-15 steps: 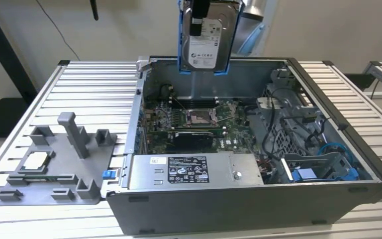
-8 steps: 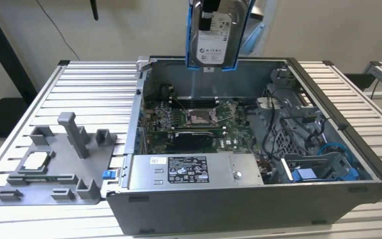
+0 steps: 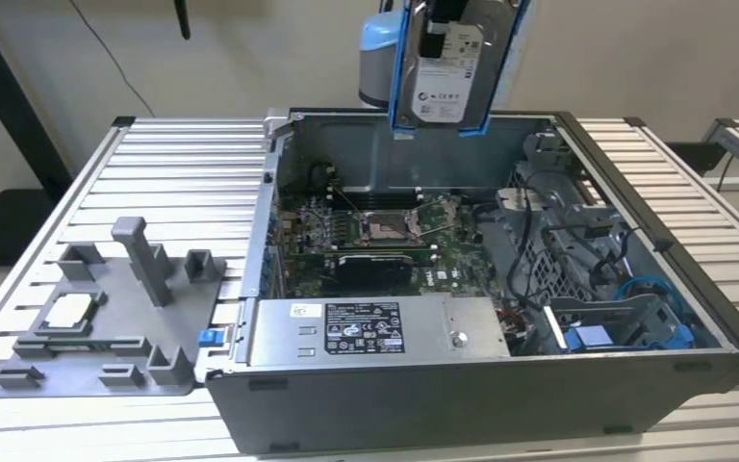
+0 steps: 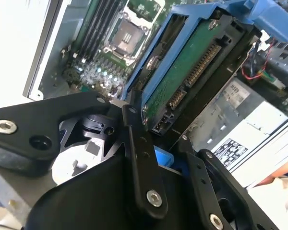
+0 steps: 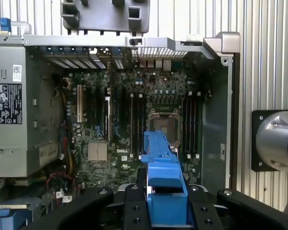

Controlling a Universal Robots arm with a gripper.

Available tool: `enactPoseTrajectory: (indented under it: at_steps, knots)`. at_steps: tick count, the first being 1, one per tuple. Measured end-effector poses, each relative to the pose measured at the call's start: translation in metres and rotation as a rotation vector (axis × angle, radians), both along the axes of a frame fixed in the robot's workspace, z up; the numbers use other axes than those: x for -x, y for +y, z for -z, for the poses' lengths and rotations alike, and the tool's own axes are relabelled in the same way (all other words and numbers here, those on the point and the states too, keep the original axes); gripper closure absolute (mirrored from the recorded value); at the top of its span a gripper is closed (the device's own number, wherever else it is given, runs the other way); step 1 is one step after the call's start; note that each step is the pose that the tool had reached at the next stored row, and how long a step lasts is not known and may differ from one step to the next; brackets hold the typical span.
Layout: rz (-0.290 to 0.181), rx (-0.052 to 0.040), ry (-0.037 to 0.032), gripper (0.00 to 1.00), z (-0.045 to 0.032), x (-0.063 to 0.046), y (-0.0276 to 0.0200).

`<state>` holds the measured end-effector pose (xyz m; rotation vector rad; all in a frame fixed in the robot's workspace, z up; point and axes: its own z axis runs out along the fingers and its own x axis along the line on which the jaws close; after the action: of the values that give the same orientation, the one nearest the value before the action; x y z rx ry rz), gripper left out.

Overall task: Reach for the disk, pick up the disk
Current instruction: 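Pick up the disk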

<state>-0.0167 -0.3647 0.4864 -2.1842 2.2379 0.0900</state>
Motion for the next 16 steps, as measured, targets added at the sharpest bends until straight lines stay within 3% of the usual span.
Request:
enactPoseTrajectory:
  at_steps: [16]
  knots:
    - [0.000,0.0000,0.0016,1.00,0.0000,-0.073,0.0000]
